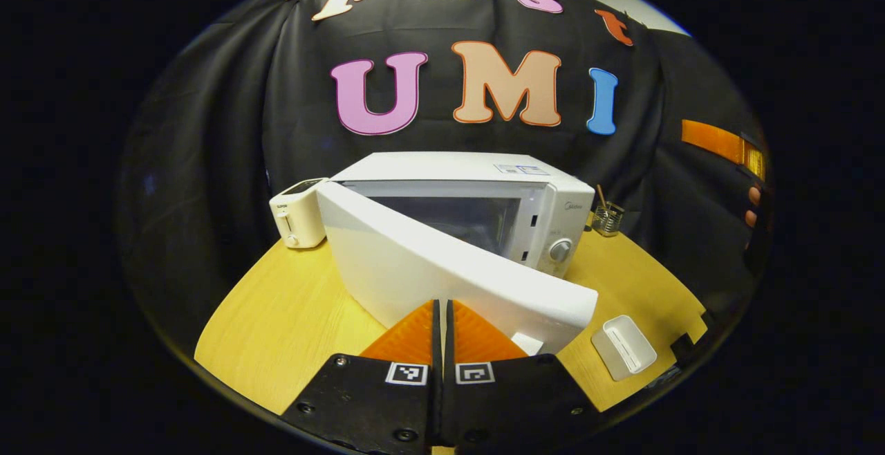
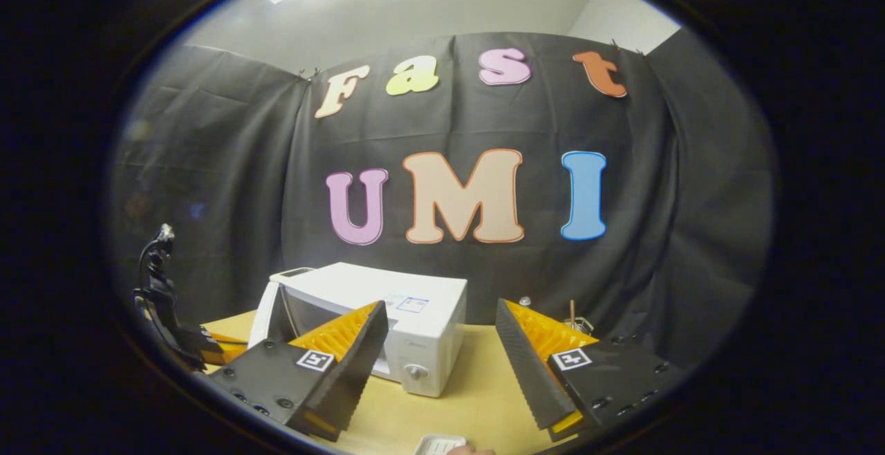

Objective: Open the microwave oven with the left hand, put the food in, and close the microwave oven.

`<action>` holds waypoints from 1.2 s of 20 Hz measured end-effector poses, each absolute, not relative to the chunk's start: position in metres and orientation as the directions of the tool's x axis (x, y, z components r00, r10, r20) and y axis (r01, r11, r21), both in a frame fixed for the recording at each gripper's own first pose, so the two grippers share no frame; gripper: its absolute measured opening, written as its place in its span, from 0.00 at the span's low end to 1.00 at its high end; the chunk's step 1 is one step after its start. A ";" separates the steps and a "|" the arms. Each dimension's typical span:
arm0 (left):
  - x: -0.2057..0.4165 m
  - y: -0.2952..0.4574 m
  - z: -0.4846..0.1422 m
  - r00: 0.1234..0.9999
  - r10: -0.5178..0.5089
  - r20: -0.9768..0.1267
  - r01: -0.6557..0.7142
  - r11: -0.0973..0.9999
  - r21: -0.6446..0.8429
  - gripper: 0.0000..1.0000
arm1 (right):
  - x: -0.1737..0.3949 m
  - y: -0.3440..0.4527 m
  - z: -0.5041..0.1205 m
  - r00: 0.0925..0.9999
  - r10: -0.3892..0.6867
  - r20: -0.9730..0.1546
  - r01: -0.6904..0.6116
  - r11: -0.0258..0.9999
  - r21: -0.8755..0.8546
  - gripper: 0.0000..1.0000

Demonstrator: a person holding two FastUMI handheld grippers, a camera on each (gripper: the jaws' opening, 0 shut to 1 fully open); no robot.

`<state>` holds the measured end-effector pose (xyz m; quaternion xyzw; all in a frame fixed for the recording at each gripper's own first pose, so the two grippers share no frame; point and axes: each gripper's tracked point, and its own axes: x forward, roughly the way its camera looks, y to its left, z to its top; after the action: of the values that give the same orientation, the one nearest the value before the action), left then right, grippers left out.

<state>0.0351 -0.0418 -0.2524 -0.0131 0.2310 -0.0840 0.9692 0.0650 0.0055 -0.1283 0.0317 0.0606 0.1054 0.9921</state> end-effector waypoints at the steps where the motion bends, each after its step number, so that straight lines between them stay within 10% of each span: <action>1: 0.038 -0.048 -0.252 0.880 -0.182 -0.439 0.171 0.983 -0.065 0.01 | 0.064 0.002 -0.128 0.972 0.207 -0.114 -0.200 0.977 0.069 0.98; 24: 0.140 -0.132 -0.268 0.858 -0.289 -0.425 0.297 0.954 -0.049 0.01 | 0.064 -0.037 -0.115 0.985 0.127 -0.120 -0.129 0.992 -0.002 0.96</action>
<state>0.1405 -0.1322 -0.2681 0.0089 0.2191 -0.1519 0.9638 0.0639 -0.0371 -0.1146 -0.0046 0.0601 0.0642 0.9961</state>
